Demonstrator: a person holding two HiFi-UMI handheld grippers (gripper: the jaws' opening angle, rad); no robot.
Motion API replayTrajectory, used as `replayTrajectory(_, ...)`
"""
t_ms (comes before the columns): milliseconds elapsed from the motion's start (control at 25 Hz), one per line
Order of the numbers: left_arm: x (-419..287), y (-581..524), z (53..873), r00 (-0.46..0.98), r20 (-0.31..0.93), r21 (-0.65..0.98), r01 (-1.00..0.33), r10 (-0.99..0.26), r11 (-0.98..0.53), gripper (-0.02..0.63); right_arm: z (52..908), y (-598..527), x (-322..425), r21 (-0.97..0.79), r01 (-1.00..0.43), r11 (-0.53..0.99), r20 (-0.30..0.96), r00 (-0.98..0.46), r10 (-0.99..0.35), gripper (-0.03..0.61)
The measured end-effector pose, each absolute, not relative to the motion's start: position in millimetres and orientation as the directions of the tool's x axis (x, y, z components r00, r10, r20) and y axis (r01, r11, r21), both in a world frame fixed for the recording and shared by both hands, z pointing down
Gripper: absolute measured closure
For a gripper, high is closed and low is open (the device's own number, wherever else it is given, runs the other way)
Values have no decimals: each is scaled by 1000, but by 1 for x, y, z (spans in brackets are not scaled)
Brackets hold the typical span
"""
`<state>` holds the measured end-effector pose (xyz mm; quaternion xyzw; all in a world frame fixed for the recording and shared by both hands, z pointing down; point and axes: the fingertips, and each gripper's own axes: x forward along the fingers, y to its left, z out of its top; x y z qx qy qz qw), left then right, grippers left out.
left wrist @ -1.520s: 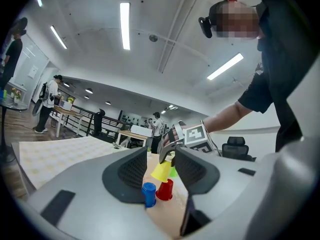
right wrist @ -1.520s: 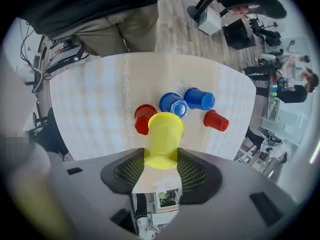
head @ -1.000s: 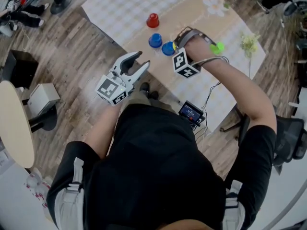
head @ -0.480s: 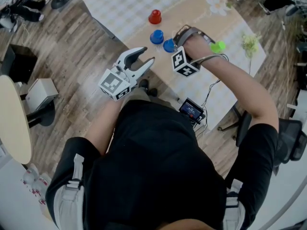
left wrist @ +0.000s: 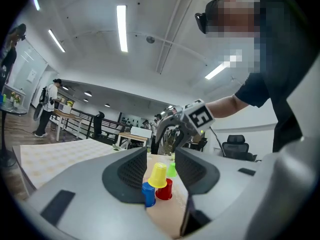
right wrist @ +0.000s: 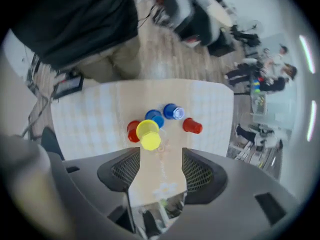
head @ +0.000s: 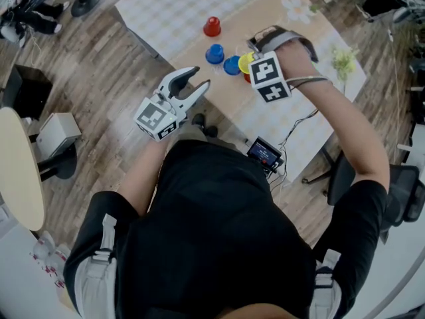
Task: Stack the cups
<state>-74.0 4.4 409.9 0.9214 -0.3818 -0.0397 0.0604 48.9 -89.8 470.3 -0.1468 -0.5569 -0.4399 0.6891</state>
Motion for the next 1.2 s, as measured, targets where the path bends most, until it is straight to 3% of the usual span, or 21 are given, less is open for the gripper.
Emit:
replayTrajectory(160,-70,-3,406,714,-29,130,-691,-699,-711,453,407,-102,50,436,359,825,882,-353,-312,318)
replayTrajectory(320,-67,-17,397,723,-29,114,-684,-690,-721,453,348,-137,95,373,-196,907,607,-687,-398,319)
replayTrajectory(400,-66,-23,396,724,-26,108,-684,-690,-722,453,333,-157,142,239,-459,856,398,-758,-518,307)
replayTrajectory(520,-62,-26,391,732,-13,108,-677,-682,-728,453,349,-172,225,-17,-718,696,189,-685,-703,281)
replayTrajectory(640,-60,-30,390,737,1,122,-671,-676,-731,453,401,-178,284,-132,-834,535,176,-551,-816,279)
replayTrajectory(800,-67,-34,396,716,2,192,-685,-698,-702,453,481,-187,313,-146,-896,420,273,-445,-853,281)
replayTrajectory(1200,-87,-35,411,650,58,227,-748,-758,-624,453,578,-211,305,-117,-916,383,427,-395,-813,288)
